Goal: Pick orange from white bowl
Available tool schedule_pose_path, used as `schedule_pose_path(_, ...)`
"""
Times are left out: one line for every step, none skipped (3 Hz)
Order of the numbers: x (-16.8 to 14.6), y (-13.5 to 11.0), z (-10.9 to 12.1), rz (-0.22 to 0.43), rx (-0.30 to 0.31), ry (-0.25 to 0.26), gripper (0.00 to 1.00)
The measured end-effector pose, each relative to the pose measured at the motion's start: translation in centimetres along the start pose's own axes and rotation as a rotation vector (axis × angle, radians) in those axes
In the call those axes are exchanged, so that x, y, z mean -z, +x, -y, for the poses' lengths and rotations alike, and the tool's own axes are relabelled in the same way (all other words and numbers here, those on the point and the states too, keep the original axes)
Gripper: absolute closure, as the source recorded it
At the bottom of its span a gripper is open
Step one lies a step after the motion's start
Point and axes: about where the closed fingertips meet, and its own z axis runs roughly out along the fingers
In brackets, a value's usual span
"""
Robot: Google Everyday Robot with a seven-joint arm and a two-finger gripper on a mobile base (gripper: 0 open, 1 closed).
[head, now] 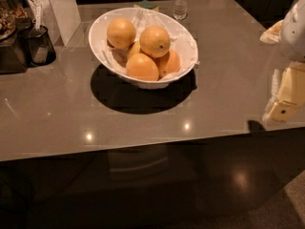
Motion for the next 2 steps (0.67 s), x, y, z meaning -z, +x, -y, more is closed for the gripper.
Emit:
schedule_pose_path(0.0, 0.0, 0.0, 0.000, 0.000, 0.000, 0.00)
schedule_pose_path(-0.3, -0.8, 1.2, 0.040, 0.018, -0.009, 0.00)
